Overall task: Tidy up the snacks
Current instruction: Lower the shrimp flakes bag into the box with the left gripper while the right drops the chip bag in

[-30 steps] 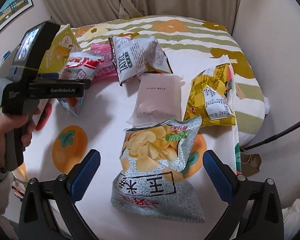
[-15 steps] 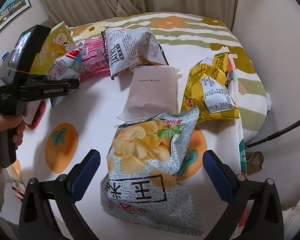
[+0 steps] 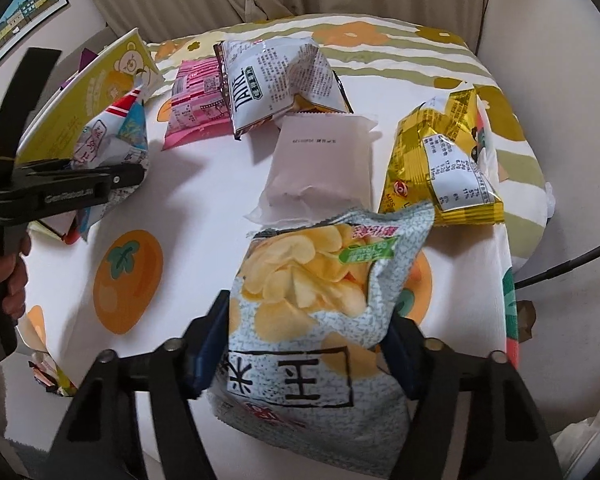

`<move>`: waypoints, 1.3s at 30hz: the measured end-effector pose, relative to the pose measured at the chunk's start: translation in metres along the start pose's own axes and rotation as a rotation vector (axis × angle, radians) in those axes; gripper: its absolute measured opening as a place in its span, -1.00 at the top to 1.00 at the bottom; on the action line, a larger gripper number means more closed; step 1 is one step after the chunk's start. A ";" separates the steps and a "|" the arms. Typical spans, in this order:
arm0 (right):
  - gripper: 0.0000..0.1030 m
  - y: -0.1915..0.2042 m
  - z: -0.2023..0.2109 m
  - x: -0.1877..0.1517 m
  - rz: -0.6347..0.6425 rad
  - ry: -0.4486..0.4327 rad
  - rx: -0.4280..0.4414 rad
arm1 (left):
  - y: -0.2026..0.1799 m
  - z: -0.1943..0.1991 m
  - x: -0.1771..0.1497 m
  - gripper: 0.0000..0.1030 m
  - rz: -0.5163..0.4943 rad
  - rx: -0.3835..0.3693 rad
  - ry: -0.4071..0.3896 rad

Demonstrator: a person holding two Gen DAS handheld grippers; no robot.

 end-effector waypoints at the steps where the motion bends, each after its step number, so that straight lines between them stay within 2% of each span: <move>1: -0.06 0.001 0.001 0.000 -0.003 0.001 0.003 | -0.001 0.005 -0.001 0.06 0.001 -0.005 -0.005; 9: 0.04 0.011 0.032 0.005 0.004 -0.045 -0.011 | 0.001 0.053 0.002 0.06 0.005 -0.045 -0.070; 18: 0.04 0.051 0.088 0.044 0.042 -0.162 -0.006 | 0.027 0.138 0.020 0.06 0.008 -0.055 -0.220; 22: 0.04 0.079 0.108 0.067 0.062 -0.215 0.016 | 0.056 0.172 0.026 0.06 0.017 -0.039 -0.284; 30: 0.04 0.149 0.126 0.112 0.110 -0.282 0.062 | 0.130 0.210 0.031 0.06 0.059 -0.008 -0.349; 33: 0.04 0.182 0.123 0.125 0.123 -0.291 0.083 | 0.167 0.214 0.030 0.06 0.076 0.014 -0.354; 39: 0.04 0.249 0.109 0.154 0.143 -0.300 0.115 | 0.238 0.203 0.028 0.06 0.110 0.036 -0.312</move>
Point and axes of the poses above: each gripper's, at about its wrist camera, not at the fingertips, and z roughly against the way its jaws point, y to its left, x to its top, the point moved 2 cm from there along -z, roughly the way its jaws point, and after that the axes turned 3 degrees about -x, right-handed, at the moved point
